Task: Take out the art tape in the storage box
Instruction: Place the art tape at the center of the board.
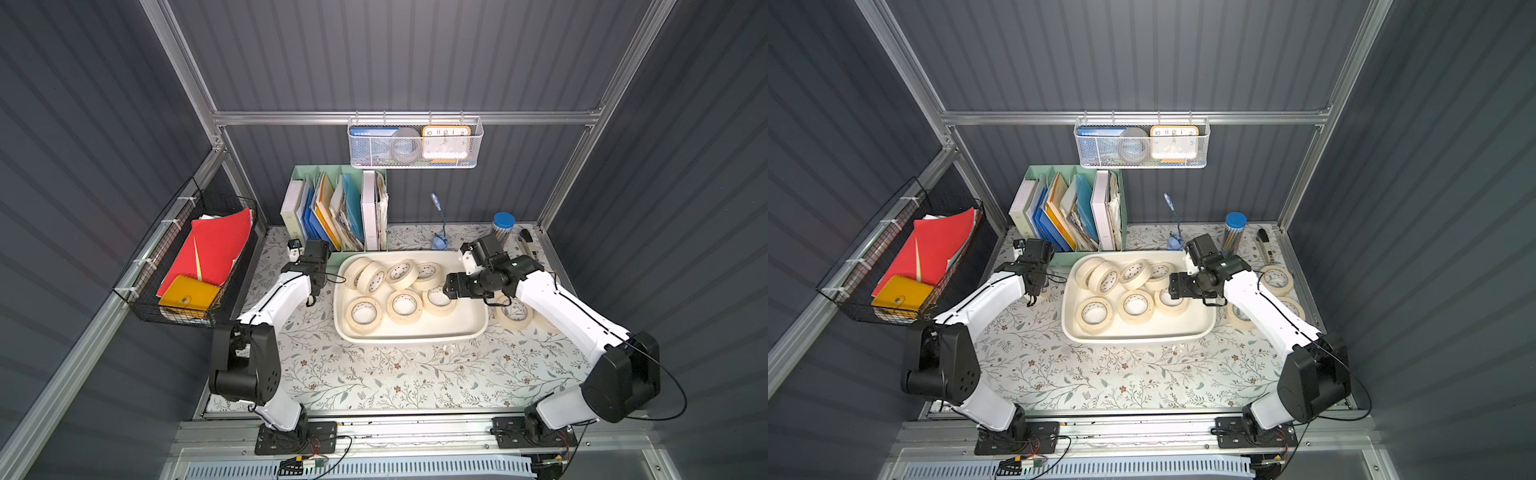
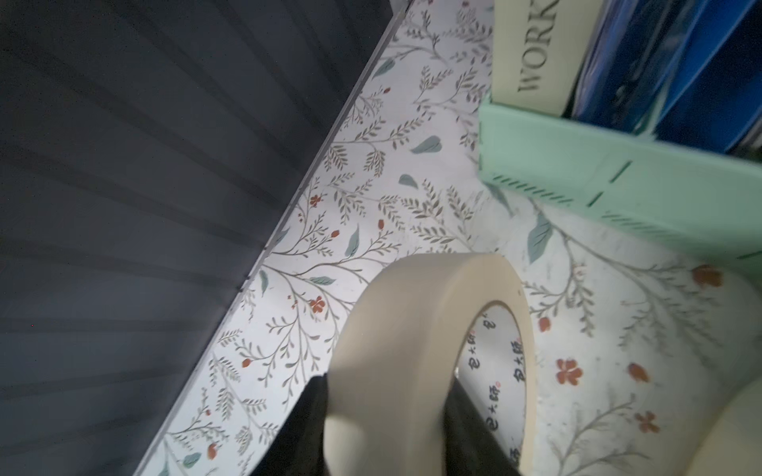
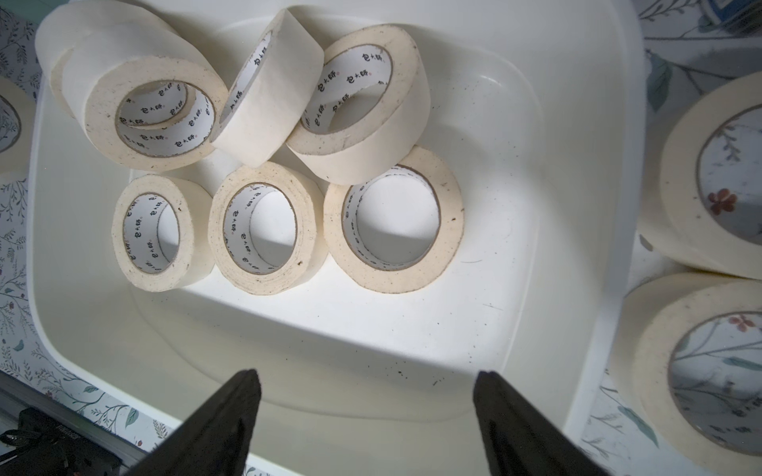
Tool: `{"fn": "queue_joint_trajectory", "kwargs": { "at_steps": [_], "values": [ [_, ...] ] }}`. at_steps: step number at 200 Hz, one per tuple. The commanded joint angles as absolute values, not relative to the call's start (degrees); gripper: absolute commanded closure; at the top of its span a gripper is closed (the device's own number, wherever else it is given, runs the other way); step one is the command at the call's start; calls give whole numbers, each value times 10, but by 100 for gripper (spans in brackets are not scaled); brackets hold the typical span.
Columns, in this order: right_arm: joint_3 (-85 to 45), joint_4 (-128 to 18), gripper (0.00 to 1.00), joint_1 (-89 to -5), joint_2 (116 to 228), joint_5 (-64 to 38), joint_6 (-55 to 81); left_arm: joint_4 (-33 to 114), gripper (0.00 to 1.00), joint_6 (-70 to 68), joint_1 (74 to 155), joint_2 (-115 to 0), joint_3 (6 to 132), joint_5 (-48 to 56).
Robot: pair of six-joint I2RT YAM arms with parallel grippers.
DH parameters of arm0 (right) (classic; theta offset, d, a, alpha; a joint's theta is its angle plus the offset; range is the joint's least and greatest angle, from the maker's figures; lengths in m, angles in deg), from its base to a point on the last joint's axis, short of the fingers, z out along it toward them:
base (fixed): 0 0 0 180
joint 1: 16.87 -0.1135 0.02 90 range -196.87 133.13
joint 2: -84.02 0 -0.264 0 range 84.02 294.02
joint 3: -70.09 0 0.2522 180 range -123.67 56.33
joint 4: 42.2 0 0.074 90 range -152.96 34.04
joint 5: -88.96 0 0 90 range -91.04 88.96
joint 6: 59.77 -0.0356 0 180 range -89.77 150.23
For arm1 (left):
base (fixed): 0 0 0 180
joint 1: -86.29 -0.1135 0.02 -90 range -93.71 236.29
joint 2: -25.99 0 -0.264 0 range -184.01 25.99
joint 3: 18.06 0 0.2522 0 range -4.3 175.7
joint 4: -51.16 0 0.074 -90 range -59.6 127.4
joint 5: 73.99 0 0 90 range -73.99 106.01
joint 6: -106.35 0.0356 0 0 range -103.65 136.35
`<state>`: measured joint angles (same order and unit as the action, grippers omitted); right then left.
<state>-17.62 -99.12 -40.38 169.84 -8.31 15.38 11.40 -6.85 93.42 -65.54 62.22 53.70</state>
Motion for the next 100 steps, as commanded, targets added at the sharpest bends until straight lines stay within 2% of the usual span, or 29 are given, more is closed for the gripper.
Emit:
{"fn": "queue_joint_trajectory", "kwargs": {
  "at_steps": [1,23,52,72,90,100],
  "values": [
    [-179,-1003,13,-406,1709,-79,167,204,100,-122,928,-649,576,525],
    [-180,-1004,13,-406,1705,-72,165,270,99,-162,923,-638,517,538],
    [-188,-1017,13,-406,1708,-68,168,353,91,-211,923,-623,431,541],
    [-192,-1022,13,-406,1709,-66,167,329,70,-240,922,-623,422,539],
    [-192,-1022,13,-407,1707,-65,165,300,41,-243,922,-621,427,527],
    [-193,-1023,13,-407,1708,-64,164,275,31,-247,922,-622,433,520]
  ]
}}
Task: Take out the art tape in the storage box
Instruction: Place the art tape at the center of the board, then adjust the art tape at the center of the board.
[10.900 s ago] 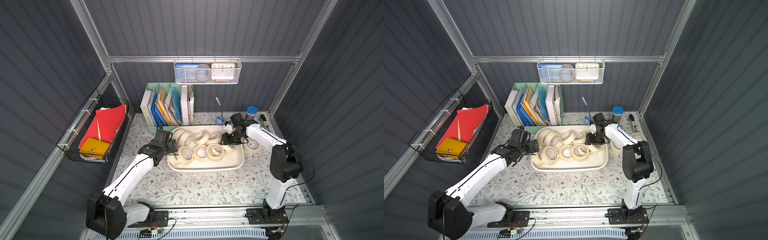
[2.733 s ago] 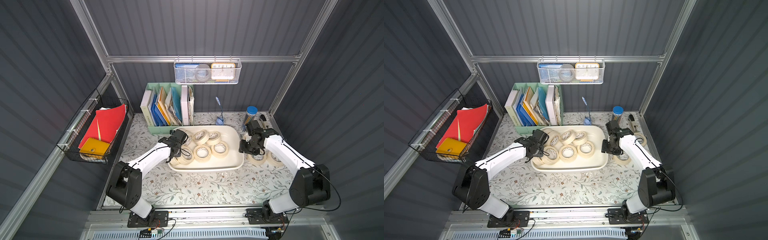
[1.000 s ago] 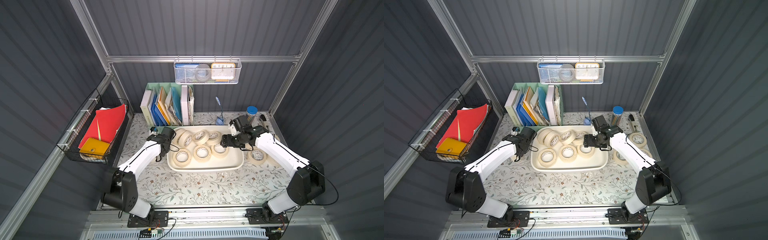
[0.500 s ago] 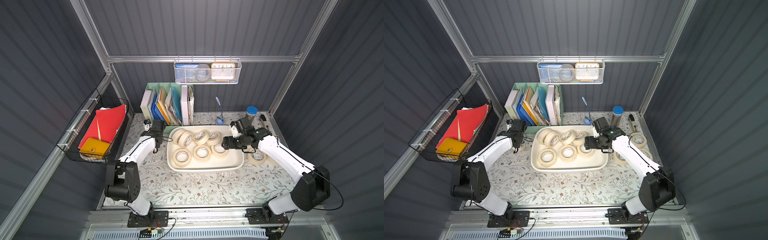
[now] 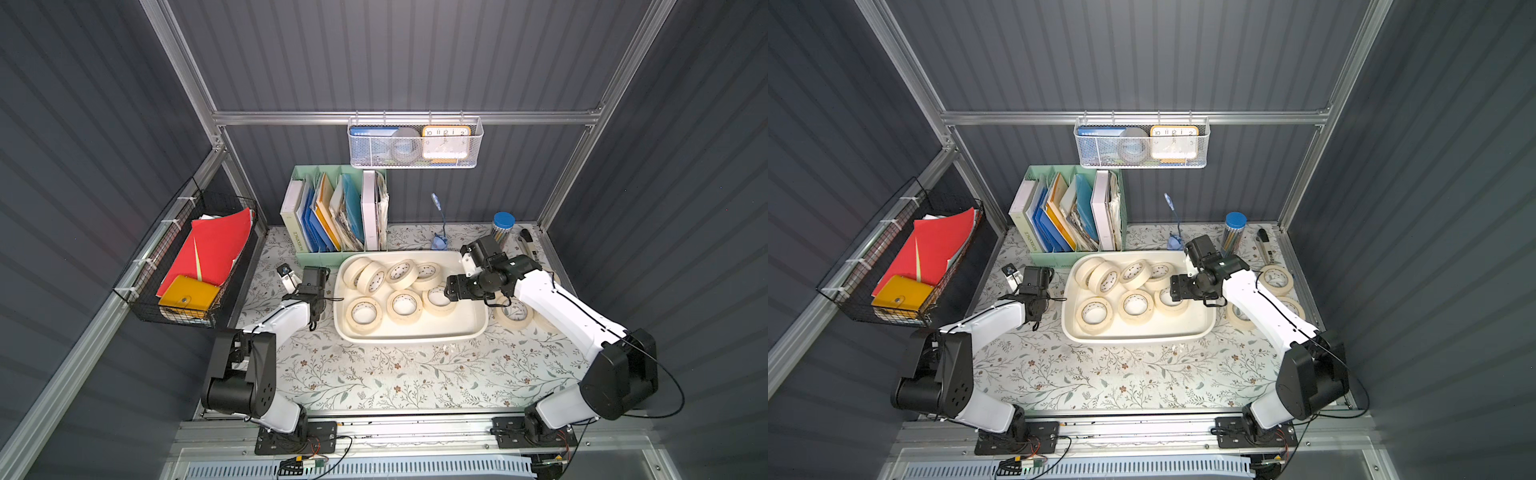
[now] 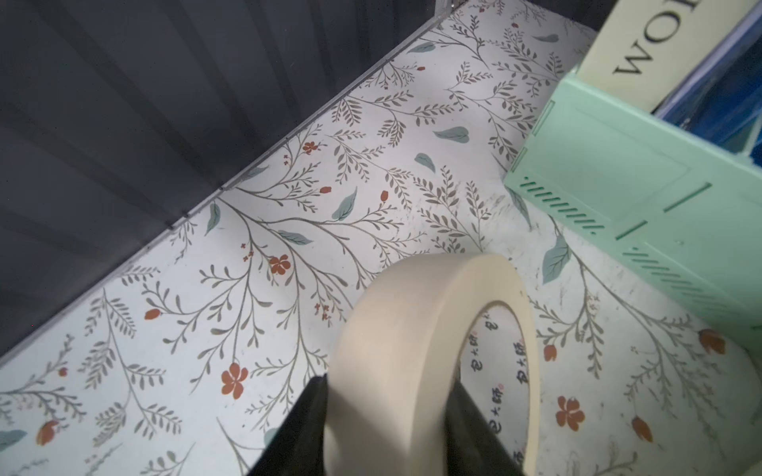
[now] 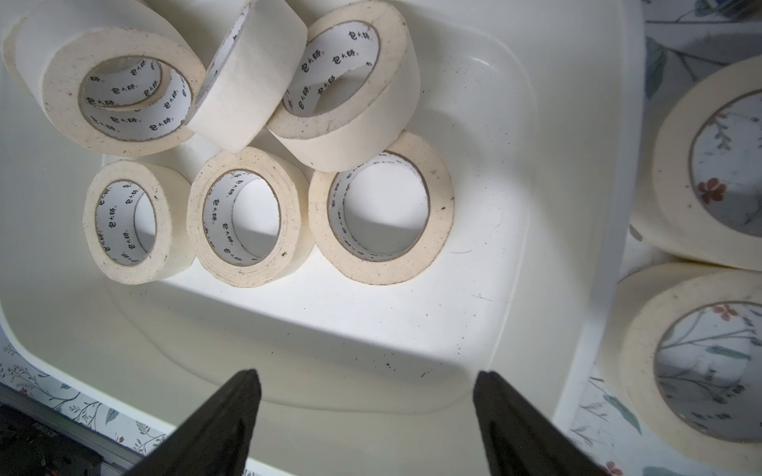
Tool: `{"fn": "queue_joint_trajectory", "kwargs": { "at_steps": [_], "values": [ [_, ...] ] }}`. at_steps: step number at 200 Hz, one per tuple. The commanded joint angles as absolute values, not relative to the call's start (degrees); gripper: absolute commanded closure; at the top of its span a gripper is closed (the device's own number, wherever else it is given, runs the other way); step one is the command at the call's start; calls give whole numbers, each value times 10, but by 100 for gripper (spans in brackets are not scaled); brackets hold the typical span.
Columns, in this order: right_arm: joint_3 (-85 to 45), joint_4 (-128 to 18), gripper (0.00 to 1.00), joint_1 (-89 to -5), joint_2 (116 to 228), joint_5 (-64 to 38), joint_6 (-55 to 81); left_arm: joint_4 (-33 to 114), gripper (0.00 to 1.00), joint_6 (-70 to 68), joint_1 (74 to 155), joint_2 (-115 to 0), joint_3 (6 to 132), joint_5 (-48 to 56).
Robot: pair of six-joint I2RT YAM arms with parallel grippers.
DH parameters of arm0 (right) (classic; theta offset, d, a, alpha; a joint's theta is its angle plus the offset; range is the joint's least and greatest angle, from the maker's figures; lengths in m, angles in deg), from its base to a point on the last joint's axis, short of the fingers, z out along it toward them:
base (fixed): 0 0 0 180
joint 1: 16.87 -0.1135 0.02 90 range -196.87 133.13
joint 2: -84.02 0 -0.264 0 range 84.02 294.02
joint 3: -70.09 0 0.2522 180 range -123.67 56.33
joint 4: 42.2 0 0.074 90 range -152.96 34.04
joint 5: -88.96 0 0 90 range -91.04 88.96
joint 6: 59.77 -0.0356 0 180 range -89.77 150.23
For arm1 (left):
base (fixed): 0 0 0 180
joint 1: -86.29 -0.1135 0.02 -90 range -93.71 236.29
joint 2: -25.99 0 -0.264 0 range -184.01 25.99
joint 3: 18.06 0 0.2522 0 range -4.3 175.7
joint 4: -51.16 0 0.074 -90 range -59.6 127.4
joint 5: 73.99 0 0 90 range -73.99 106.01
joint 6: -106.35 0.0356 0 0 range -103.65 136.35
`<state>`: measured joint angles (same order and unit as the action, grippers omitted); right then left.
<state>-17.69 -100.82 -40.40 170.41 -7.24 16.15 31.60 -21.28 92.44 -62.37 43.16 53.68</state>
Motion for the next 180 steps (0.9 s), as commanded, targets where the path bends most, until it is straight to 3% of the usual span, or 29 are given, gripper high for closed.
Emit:
{"fn": "queue_joint_trajectory", "kwargs": {
  "at_steps": [1,29,86,124,157,180],
  "values": [
    [-193,-1023,13,-407,1708,-64,164,273,30,-247,922,-622,433,519],
    [-195,-1026,13,-409,1711,-65,166,254,12,-256,922,-628,432,492],
    [-194,-1033,13,-411,1705,-54,166,207,8,-244,928,-589,441,467],
    [-198,-1035,13,-411,1710,-48,163,129,15,-287,992,-515,405,436],
    [-207,-1033,13,-411,1718,-52,165,166,41,-347,1000,-468,331,385],
    [-218,-1038,13,-411,1722,-52,168,194,37,-358,999,-493,312,378]
  ]
}}
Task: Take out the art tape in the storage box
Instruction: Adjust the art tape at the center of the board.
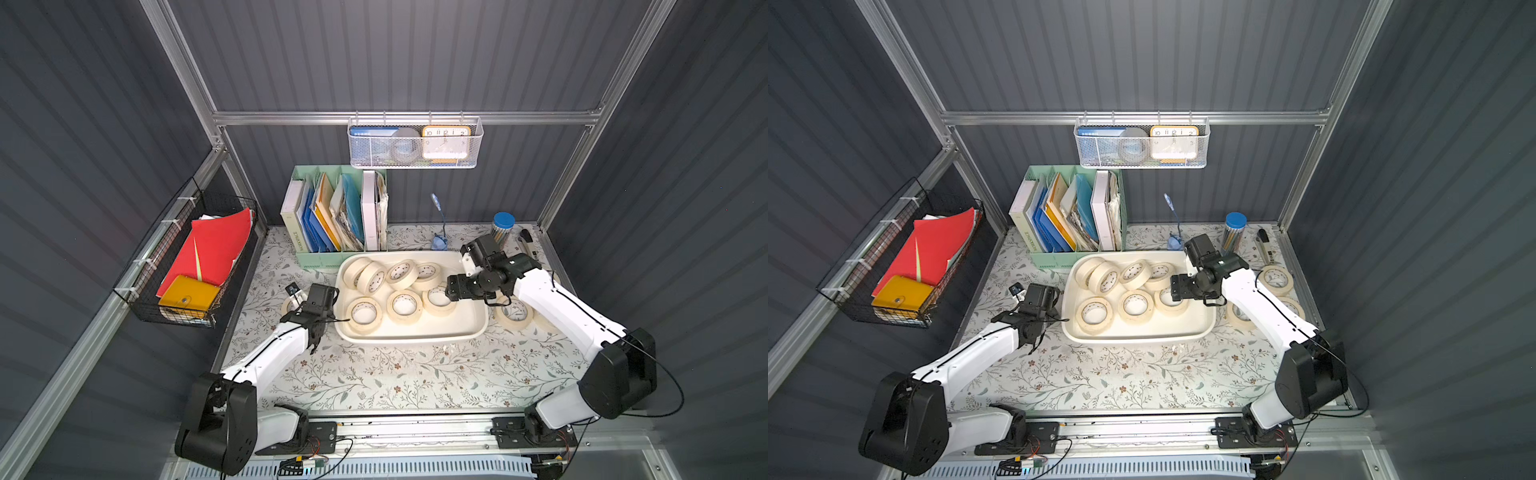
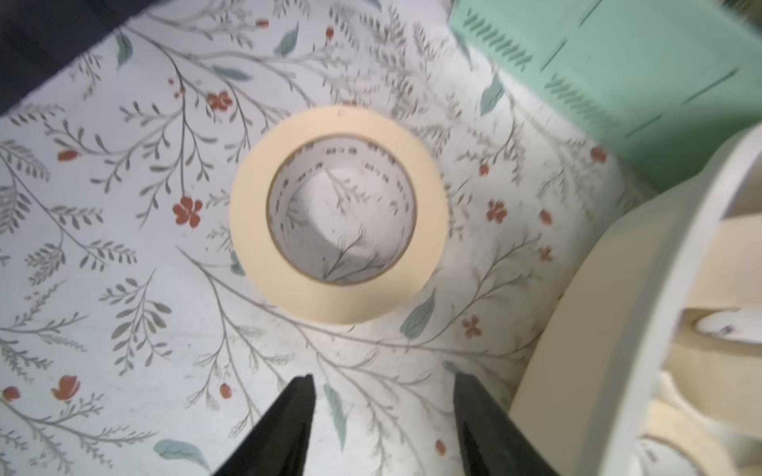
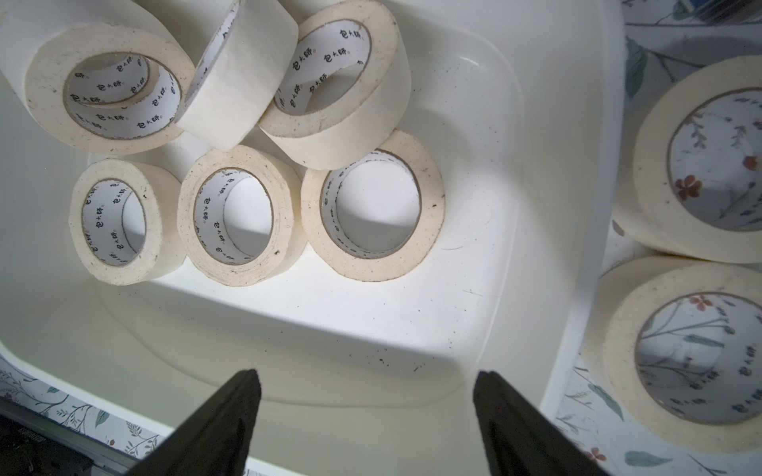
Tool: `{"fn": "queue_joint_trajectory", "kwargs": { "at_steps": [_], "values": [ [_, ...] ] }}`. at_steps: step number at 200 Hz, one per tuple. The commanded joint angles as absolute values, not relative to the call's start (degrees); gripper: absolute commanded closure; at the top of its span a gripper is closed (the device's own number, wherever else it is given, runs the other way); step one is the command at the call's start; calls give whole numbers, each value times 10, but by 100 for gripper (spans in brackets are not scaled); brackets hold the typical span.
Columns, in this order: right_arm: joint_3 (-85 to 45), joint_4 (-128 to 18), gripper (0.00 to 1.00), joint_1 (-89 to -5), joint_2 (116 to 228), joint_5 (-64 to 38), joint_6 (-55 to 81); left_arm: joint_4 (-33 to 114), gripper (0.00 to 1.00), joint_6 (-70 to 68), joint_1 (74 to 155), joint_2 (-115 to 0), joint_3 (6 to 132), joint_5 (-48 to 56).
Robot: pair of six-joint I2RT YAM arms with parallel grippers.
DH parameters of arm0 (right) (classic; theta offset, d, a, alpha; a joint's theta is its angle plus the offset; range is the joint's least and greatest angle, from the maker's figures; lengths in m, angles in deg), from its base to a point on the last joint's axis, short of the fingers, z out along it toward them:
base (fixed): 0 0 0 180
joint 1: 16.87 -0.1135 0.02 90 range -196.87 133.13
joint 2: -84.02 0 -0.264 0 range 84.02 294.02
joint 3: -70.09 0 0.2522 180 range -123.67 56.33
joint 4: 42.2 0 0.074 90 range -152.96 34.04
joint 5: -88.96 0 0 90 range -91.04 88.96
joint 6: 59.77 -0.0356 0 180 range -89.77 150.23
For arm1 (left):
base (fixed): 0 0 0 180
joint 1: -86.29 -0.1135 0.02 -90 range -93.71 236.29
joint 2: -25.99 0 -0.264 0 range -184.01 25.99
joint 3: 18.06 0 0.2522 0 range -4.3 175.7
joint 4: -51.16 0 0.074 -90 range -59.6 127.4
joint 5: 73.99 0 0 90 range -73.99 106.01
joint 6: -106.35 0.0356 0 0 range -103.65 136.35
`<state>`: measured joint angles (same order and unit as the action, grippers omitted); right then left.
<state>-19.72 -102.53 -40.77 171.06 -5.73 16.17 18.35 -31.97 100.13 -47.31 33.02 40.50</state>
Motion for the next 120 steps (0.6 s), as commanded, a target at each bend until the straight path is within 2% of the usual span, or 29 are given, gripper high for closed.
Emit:
{"fn": "queue_joint_trajectory", "kwargs": {
  "at_steps": [1,31,70,120],
  "values": [
    [-218,-1039,13,-411,1722,-52,168,195,36,-358,999,-494,311,377],
    [-221,-1041,13,-411,1721,-47,169,268,27,-361,957,-552,296,337],
    [-220,-1070,13,-411,1740,-46,178,285,25,-301,898,-604,344,326],
    [-224,-1039,16,-411,1807,-33,170,307,24,-248,842,-688,411,303]
  ]
}}
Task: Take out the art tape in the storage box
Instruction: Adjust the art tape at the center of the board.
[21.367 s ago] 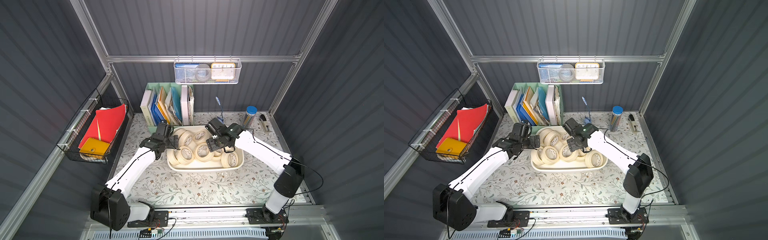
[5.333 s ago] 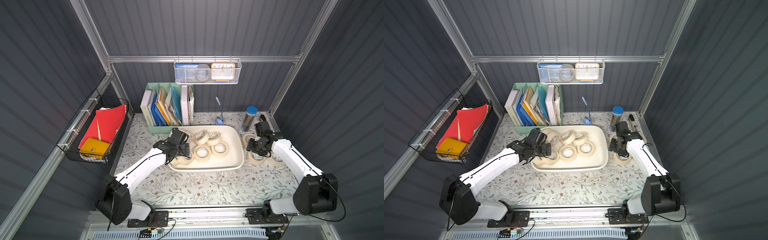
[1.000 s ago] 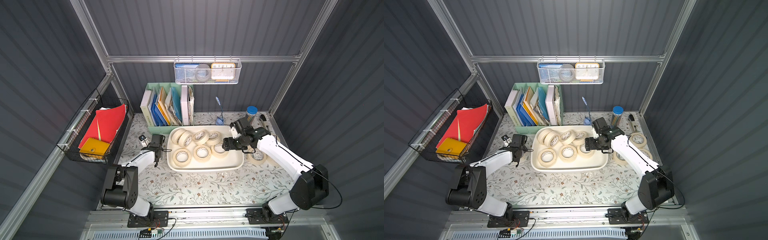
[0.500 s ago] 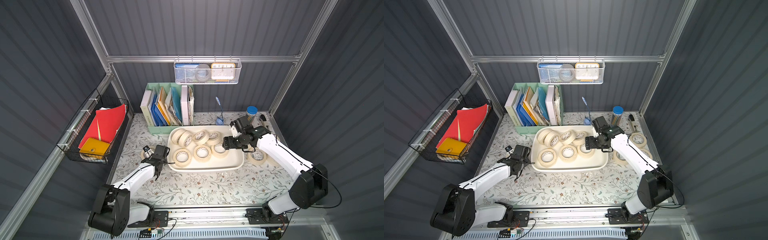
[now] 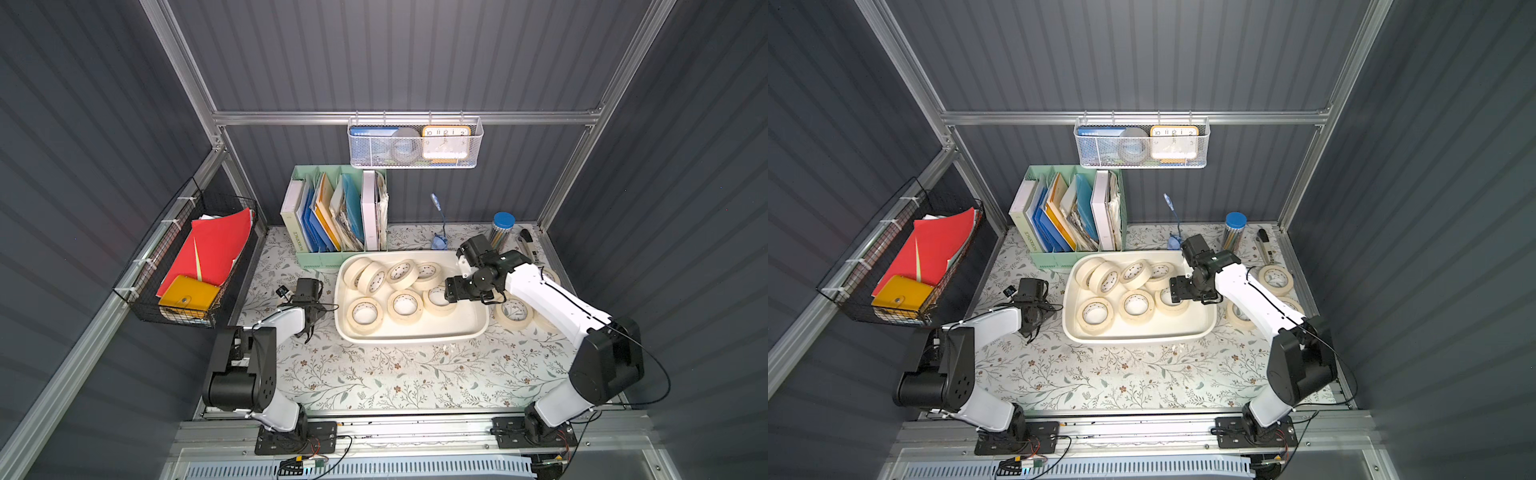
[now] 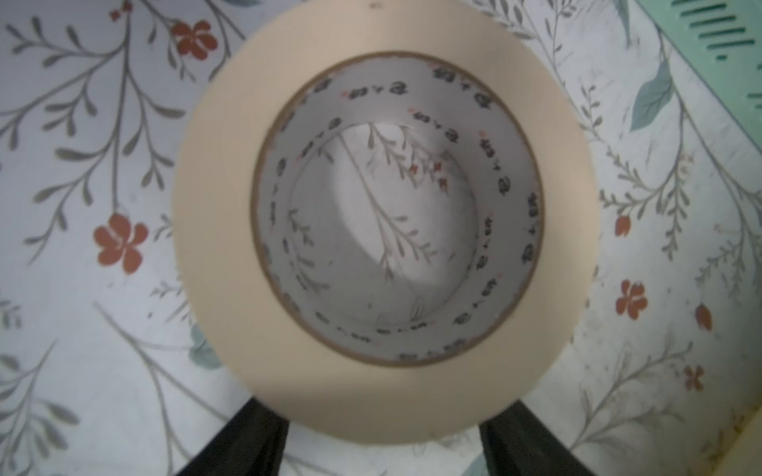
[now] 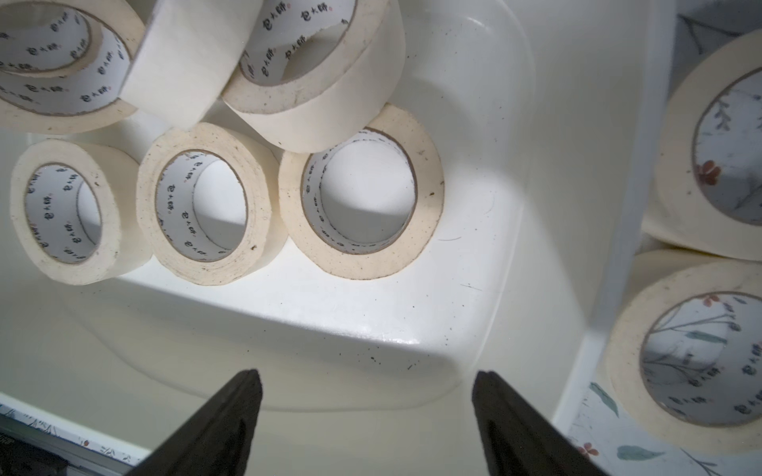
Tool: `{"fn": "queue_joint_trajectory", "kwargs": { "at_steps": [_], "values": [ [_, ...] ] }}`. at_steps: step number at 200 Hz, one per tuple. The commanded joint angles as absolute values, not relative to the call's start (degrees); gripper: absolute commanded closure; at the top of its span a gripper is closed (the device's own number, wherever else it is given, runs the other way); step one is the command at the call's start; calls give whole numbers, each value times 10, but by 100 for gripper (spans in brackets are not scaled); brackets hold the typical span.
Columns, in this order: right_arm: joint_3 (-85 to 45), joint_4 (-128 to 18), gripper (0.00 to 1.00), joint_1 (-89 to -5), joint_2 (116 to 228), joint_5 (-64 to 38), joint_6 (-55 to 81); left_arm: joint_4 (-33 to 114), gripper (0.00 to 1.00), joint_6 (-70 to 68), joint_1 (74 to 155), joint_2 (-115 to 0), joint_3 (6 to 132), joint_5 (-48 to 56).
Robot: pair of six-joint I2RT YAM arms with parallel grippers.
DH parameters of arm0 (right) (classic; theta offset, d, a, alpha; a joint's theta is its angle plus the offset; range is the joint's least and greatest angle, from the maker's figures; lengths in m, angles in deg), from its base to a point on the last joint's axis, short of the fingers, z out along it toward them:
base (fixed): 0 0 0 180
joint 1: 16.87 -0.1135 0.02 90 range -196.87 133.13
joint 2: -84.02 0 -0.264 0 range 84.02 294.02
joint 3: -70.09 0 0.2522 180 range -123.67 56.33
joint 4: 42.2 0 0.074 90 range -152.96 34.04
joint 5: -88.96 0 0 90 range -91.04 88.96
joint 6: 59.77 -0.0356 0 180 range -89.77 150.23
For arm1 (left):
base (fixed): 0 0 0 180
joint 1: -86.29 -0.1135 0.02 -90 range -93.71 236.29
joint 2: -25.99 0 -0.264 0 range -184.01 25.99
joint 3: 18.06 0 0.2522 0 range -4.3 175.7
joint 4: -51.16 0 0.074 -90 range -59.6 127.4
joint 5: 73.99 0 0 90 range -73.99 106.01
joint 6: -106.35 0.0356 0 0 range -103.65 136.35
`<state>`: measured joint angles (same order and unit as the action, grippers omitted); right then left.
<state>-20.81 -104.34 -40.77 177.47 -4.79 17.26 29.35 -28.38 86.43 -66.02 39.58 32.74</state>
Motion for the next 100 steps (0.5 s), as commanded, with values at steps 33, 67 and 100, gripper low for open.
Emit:
{"fn": "queue_joint_trajectory", "kwargs": {
  "at_steps": [33,67,100],
  "values": [
    [-252,-1028,18,-409,1870,-4,142,297,21,-229,839,-692,440,296],
    [-267,-1007,25,-407,1924,9,118,263,13,-217,841,-630,432,288],
    [-256,-966,31,-402,1943,34,102,212,7,-183,843,-536,423,279]
  ]
}}
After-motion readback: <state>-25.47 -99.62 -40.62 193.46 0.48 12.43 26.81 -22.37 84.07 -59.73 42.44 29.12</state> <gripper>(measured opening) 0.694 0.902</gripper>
